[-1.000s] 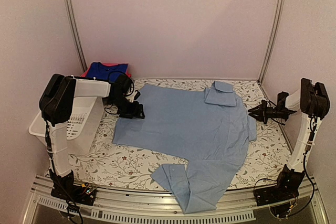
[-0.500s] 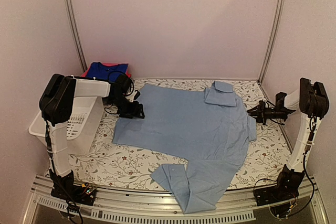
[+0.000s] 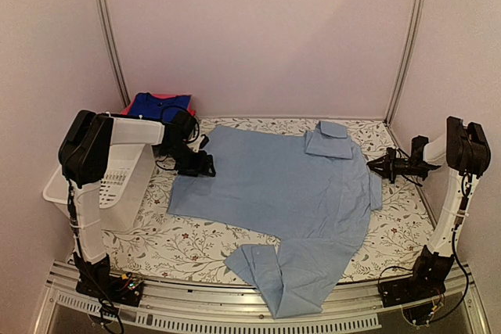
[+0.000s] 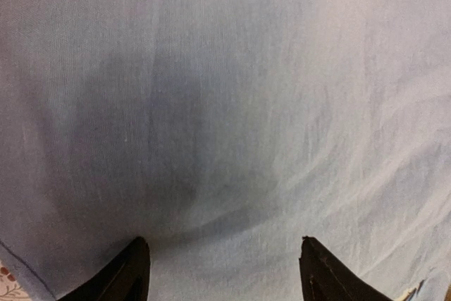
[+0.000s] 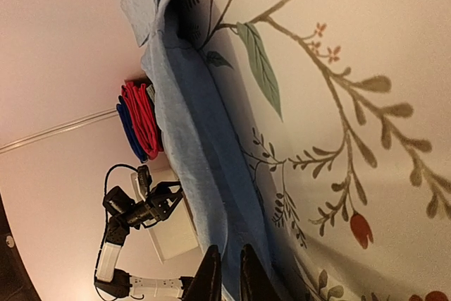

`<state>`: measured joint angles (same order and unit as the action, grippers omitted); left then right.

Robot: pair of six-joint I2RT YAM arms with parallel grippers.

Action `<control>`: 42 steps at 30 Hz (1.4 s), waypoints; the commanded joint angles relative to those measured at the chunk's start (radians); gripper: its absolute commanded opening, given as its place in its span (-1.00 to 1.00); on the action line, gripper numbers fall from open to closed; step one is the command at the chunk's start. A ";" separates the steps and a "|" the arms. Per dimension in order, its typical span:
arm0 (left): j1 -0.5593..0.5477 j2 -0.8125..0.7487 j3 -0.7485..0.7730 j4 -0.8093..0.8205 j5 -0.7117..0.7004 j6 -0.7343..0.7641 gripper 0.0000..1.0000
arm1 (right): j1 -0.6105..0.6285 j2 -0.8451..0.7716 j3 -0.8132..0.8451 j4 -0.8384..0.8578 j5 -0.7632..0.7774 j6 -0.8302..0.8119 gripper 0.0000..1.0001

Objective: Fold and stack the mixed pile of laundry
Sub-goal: Flatten out the crumpled shirt at the center of the board.

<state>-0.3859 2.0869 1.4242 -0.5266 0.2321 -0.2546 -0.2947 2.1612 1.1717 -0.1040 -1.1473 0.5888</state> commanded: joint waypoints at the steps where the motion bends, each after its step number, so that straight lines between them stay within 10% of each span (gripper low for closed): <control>1: 0.022 0.080 -0.033 -0.053 -0.032 0.004 0.46 | 0.001 -0.004 0.004 -0.035 0.013 -0.023 -0.85; 42: 0.025 0.096 -0.008 -0.064 -0.035 0.004 0.44 | 0.062 0.069 0.156 -0.255 0.089 -0.201 -0.98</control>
<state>-0.3832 2.1014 1.4452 -0.5289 0.2321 -0.2543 -0.2440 2.1967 1.2903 -0.3122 -1.0763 0.4175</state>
